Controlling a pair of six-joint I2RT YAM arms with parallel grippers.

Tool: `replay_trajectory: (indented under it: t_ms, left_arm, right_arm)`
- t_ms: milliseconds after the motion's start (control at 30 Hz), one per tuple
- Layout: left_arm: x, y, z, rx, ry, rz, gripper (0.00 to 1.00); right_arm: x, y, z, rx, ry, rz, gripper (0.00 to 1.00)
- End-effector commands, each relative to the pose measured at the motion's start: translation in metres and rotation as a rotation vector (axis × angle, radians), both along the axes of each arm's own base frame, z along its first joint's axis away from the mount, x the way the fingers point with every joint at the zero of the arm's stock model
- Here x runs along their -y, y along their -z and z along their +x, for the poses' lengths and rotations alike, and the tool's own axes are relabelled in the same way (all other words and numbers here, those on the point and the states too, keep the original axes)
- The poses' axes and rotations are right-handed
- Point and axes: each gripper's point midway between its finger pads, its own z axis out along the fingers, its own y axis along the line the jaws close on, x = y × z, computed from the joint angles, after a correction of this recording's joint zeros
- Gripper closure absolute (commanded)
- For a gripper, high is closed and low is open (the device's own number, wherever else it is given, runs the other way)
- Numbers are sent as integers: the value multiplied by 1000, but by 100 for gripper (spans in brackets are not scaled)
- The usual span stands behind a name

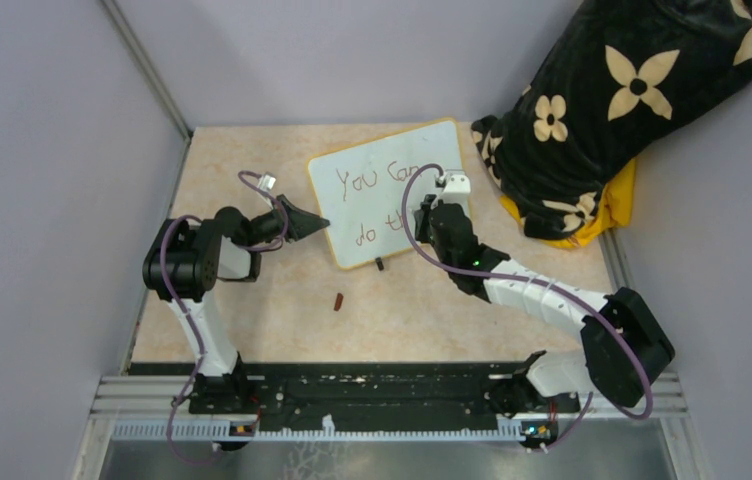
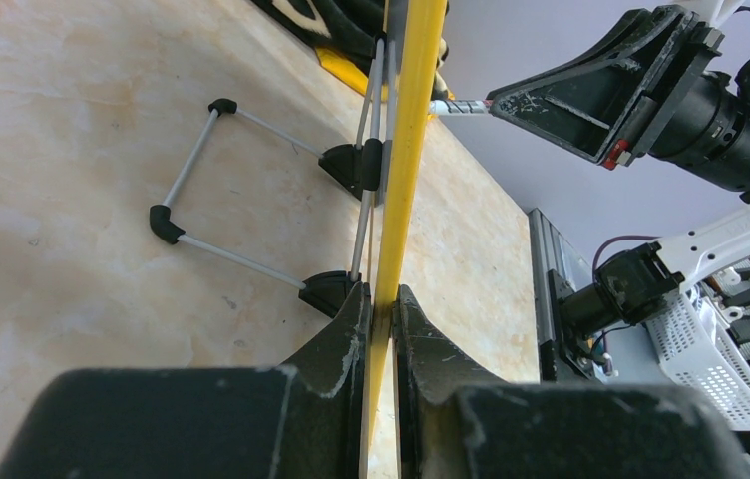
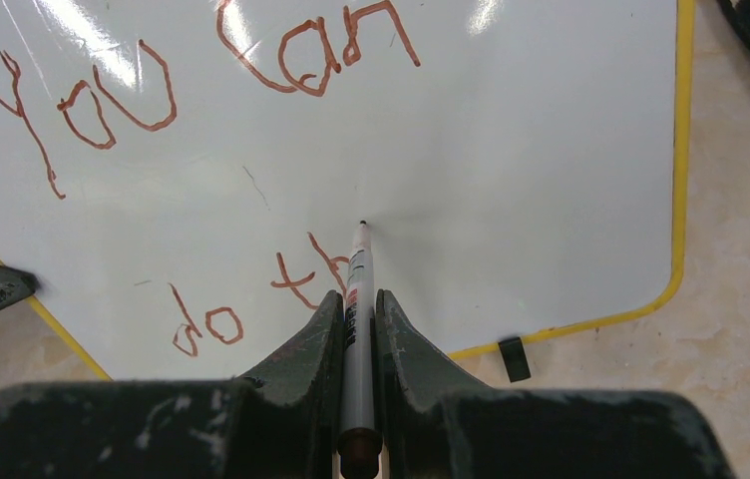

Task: Write a sentence on the whiteboard

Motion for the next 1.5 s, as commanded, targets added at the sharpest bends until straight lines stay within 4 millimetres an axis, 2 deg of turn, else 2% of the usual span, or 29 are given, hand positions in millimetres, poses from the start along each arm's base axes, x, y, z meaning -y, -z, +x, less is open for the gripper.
replay_trajectory:
  t_ms: [0, 433, 1467]
  left_arm:
    - [7, -10, -13, 142, 50, 5, 100]
    - [7, -10, -12, 143, 50, 6, 100]
    - [7, -9, -12, 137, 51, 6, 100]
  right_arm:
    - [3, -20, 5, 38, 19, 38, 100]
    - [6, -38, -3, 61, 3, 76, 100]
    - [2, -12, 2, 3, 4, 31, 100]
